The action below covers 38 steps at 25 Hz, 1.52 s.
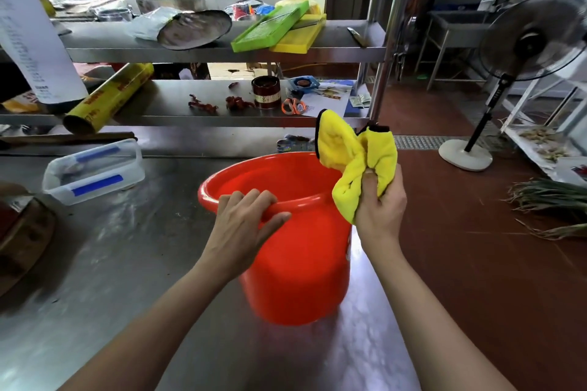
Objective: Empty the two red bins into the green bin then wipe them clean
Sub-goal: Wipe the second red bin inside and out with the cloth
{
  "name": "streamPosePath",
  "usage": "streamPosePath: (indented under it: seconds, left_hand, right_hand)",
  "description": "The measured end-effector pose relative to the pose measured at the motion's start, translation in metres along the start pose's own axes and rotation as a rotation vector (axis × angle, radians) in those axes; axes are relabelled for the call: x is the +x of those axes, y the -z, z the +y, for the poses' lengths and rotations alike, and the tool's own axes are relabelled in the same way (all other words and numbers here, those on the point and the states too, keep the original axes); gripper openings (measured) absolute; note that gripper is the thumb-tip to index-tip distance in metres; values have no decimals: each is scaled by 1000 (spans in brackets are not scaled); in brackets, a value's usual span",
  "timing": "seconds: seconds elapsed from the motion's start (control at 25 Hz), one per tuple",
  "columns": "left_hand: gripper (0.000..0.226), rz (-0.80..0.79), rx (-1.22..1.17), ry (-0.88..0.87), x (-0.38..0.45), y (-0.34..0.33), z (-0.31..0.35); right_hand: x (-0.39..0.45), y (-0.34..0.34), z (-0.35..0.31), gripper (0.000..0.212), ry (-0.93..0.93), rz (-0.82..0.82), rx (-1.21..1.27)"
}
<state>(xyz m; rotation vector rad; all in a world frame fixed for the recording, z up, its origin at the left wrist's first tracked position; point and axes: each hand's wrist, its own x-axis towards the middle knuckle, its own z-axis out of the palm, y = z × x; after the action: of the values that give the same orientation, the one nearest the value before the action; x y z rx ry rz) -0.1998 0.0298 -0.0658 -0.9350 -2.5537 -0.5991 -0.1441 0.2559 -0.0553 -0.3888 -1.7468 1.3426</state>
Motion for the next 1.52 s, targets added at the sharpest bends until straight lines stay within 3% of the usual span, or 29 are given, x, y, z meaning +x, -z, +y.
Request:
streamPosePath:
  seconds: [0.2,0.28,0.48,0.68,0.96,1.12,1.24,1.32,1.52]
  left_hand:
    - [47,-54,-87,186,34,9,-2]
    - [51,-141,-64,208,48,10,-7]
    - [36,-225,-77,286,67,16,-24]
    - [31,-310,-186,303,80,20,-24]
    - [47,-206,-258,343,69,21,-42]
    - [71,-222,-277,410,71,26,-58]
    - [55,-185,-246,512,71,35,-65]
    - [61,-159,-224,564,73,41,-70]
    - [44,-218,-199,483,83,38,-72]
  right_hand:
    - [-3,-2,4,18,46,-13,-10]
    - [-9,-6,15,28,56,-51,-50]
    - [-12,-1,20,37,49,8,-67]
    - [-28,-35,19,48,440,-312,-300]
    - [-30,-62,35,69,529,-436,-560]
    - [-40,-75,30,83,510,-523,-603]
    - [-49,-74,34,89,419,-567,-530]
    - [-62,-74,39,89,403,-585,-494]
    - [-84,-68,55,82,376,-534,-448]
